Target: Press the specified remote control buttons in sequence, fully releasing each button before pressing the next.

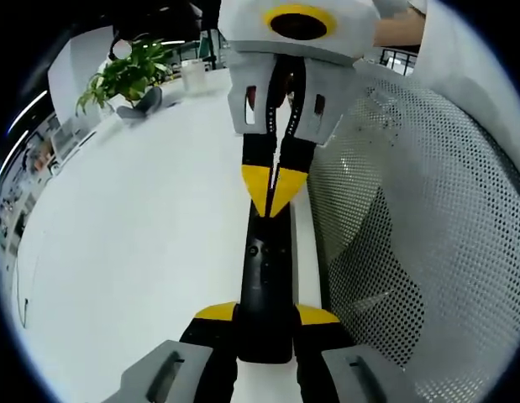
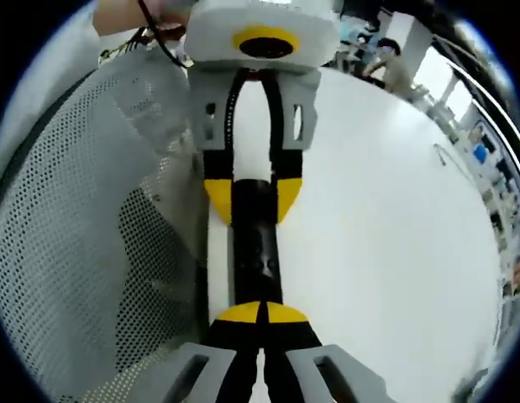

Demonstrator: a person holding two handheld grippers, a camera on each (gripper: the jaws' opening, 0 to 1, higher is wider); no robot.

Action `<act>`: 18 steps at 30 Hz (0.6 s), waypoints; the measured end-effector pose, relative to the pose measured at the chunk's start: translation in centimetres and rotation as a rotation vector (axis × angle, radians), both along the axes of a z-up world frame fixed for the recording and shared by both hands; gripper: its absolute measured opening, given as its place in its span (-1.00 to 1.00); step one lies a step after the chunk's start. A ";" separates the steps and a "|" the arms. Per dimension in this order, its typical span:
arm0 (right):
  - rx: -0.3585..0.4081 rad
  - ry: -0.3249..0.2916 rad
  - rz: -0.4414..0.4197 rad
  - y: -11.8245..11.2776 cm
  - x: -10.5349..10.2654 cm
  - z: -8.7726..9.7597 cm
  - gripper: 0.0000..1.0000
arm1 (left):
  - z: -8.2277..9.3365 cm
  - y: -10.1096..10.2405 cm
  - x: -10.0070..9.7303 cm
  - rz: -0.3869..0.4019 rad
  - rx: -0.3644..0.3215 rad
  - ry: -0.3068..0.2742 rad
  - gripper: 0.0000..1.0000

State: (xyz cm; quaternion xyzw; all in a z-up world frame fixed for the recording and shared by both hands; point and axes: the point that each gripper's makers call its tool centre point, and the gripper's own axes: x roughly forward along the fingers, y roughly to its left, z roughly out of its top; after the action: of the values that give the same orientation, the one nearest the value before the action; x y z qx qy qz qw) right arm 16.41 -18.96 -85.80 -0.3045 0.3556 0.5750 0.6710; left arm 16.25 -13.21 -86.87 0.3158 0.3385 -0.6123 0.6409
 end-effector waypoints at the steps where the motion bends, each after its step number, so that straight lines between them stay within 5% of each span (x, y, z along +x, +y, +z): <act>1: 0.063 0.021 -0.056 -0.1 0.0 0.1 -1.00 | 0.0 0.0 0.0 0.005 -0.007 0.001 -0.52; 4: 0.098 0.005 -0.078 -0.3 -0.1 0.1 -1.00 | 0.0 0.0 0.0 0.008 -0.023 -0.001 -0.52; 18: 0.024 -0.030 -0.023 1.1 -0.4 0.0 -1.00 | 0.0 0.1 0.0 0.025 -0.054 -0.001 -0.51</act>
State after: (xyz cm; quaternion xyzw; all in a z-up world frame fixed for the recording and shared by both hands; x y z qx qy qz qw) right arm 15.96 -17.91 -85.81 -0.3010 0.3418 0.5669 0.6864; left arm 16.21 -13.15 -86.82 0.2944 0.3252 -0.6129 0.6572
